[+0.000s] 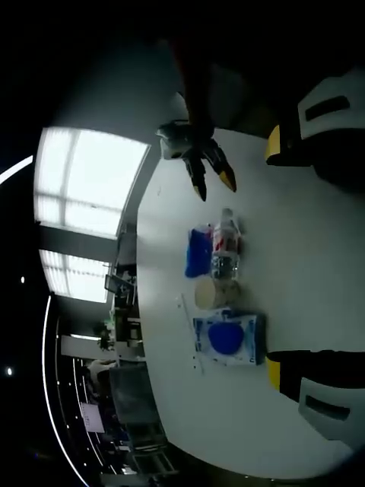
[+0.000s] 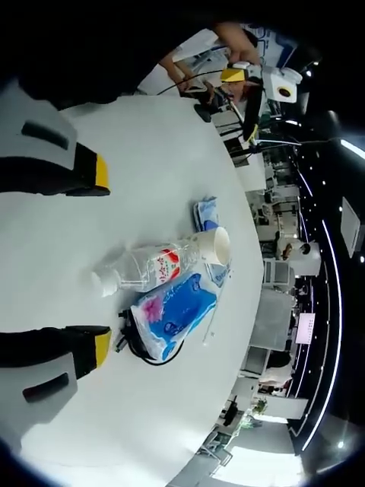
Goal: Arrange the tabletop items into an orderly group along one side of the table until the central work area is clear of visible clutter.
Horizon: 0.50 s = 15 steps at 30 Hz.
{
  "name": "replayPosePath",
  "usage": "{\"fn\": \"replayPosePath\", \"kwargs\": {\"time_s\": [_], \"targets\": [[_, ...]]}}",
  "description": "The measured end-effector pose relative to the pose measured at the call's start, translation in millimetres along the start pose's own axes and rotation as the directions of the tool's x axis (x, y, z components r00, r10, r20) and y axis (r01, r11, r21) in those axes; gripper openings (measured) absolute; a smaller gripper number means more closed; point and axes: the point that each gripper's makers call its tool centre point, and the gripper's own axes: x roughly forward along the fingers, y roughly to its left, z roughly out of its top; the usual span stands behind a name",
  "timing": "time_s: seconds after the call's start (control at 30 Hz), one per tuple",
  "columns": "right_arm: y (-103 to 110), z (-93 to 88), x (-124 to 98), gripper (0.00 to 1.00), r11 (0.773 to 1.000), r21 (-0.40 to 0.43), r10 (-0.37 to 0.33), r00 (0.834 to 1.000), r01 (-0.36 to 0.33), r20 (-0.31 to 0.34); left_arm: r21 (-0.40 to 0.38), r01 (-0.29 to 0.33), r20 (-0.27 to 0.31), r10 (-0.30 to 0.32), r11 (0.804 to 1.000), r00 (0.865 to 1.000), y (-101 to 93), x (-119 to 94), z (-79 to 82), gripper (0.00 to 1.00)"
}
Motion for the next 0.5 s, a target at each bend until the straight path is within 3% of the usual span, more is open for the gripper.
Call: {"fn": "replayPosePath", "kwargs": {"time_s": [0.27,0.5], "targets": [[-6,-8.3,16,0.57,0.999,-0.035,0.023,0.998,-0.025,-0.054,-0.004,-0.002,0.003,0.002,1.0,1.0,-11.4,1,4.0,1.0],[-8,-10.6,29,0.5,0.996,-0.073,0.045,0.995,-0.051,-0.086,-0.019,-0.017,-0.001,0.017,1.0,1.0,-7.2,0,1.5,1.0]]}}
